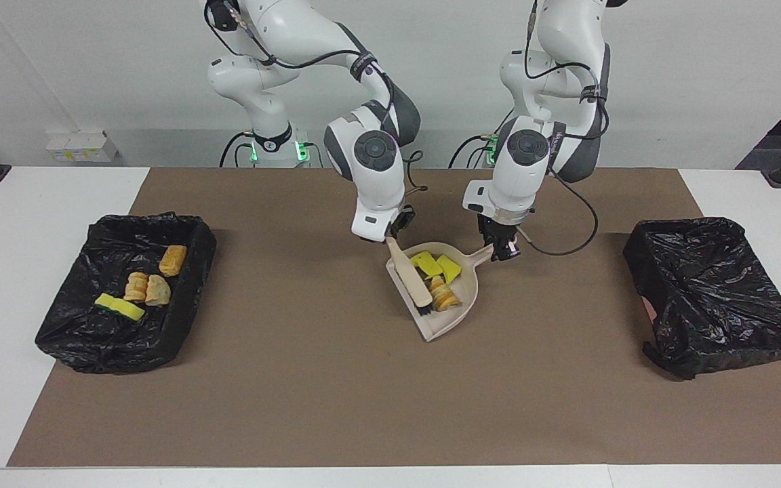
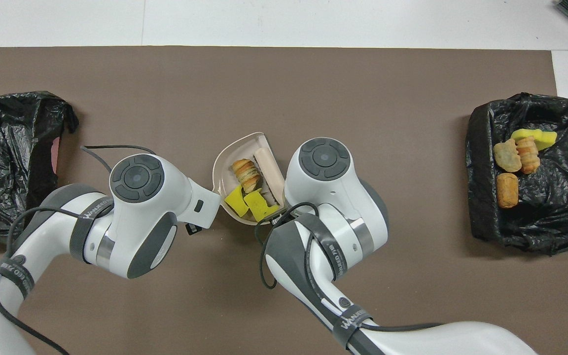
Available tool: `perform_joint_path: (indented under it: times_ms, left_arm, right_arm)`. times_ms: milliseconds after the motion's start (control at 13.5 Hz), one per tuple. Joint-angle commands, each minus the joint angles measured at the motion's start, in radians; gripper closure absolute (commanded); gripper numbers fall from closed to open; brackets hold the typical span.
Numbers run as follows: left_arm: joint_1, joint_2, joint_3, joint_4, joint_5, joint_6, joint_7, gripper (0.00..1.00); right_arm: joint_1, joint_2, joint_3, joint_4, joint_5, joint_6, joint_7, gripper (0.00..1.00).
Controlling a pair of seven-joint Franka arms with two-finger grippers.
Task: Sweep and dump trash in bin
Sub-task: 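Carry the loaded dustpan to the black bag with the left gripper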
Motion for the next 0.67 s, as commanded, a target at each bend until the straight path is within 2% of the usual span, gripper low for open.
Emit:
perform_joint_path:
  times_ms: [0,148,223,445,594]
  left_arm:
    - [0.026,-0.031,0.003,-0.022,0.011,0.004,-0.024,1.0]
    - [0.055,-0.045,0.003,-0.014,0.011,0.001,-0.024,1.0]
    - [0.058,-0.047,0.004,-0.009,0.011,-0.001,-0.025,1.0]
    - [0.13,-0.096,0.004,0.0,0.008,-0.03,-0.03,1.0]
    - [0.208,-0.133,0.004,0.017,0.002,-0.071,-0.025,1.0]
  right_arm:
    - [-0.064,-0.09,-0.01,-0.002,0.007,-0.094,0.005,1.0]
    - [-0.088,-0.143,-0.01,-0.004,-0.007,-0.161,0.049,1.0]
    - [-0.075,-0.151,-0.006,-0.005,-0.043,-0.166,0.135,1.0]
    - [-0.021,-0.182,0.004,-0.039,-0.06,-0.14,0.319,1.0]
    - [0.054,-0.176,0.004,-0.068,-0.06,-0.093,0.455,1.0]
